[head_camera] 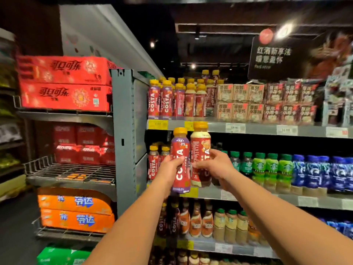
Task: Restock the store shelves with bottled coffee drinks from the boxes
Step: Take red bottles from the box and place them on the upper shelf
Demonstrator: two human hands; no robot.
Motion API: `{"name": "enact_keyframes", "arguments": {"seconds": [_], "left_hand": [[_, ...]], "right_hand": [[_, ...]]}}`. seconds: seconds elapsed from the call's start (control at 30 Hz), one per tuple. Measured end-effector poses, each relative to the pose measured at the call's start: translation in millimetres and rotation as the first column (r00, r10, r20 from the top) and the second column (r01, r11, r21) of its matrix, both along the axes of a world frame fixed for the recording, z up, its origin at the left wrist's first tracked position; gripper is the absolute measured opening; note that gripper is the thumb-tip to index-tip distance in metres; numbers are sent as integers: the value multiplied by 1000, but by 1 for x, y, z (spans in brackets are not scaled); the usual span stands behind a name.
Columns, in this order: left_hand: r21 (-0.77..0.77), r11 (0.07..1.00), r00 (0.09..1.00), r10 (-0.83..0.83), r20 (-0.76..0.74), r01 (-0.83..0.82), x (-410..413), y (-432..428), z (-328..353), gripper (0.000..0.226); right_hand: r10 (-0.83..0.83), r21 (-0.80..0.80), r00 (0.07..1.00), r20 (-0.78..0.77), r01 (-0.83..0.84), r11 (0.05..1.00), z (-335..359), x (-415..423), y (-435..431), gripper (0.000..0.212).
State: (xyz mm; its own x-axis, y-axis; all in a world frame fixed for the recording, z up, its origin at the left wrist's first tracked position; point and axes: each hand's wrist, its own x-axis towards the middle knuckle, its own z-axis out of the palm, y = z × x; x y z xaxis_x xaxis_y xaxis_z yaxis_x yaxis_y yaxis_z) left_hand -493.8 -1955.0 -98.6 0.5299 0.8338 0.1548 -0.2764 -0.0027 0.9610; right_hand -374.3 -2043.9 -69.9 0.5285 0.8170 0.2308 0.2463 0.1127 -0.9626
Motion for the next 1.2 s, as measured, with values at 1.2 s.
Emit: {"name": "enact_keyframes", "arguments": {"seconds": [1.2], "left_hand": [[587, 674, 803, 593, -66, -449, 155, 208, 159, 64]], "right_hand": [[-231, 138, 954, 192, 206, 969, 137, 143, 241, 53]]}}
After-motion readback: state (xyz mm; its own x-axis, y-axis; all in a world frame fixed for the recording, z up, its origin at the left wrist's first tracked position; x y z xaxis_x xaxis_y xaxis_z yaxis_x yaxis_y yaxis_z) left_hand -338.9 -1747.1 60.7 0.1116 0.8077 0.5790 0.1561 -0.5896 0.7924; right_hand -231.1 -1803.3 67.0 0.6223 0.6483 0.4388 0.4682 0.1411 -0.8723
